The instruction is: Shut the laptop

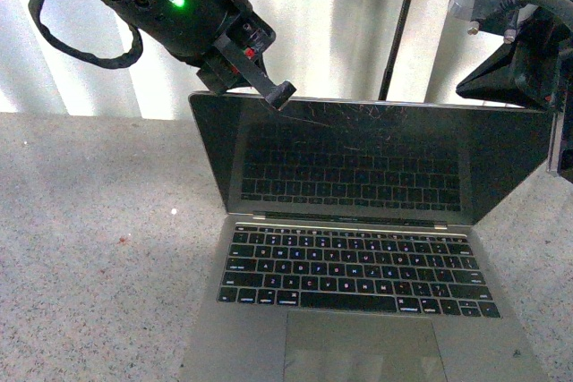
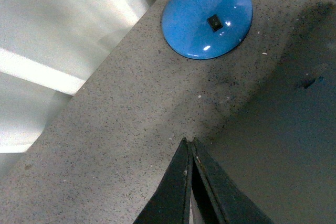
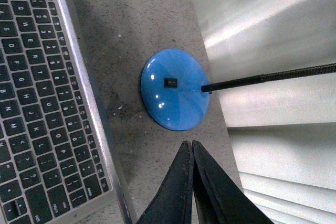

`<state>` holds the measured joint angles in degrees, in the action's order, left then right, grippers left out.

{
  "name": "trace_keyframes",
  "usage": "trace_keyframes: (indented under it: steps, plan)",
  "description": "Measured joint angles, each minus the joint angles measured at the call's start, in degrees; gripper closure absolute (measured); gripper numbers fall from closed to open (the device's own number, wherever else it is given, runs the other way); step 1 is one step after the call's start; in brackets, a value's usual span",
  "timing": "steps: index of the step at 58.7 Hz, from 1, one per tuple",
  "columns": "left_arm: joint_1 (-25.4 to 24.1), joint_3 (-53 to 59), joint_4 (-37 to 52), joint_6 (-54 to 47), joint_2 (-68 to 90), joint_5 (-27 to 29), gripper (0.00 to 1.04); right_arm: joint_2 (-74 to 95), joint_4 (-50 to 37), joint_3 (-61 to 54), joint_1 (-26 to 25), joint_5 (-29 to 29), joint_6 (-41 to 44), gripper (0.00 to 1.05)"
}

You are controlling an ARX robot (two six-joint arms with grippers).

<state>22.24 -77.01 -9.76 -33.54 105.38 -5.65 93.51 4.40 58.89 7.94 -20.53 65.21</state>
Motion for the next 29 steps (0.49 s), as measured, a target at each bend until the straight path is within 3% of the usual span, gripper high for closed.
trace_keyframes:
  steps: [29]
  plan:
    - [0.3,5.0,-1.1,-1.1,-2.1,-1.5,1.01,-0.1,1.6,-2.4,0.5,-0.6,1.1,1.02]
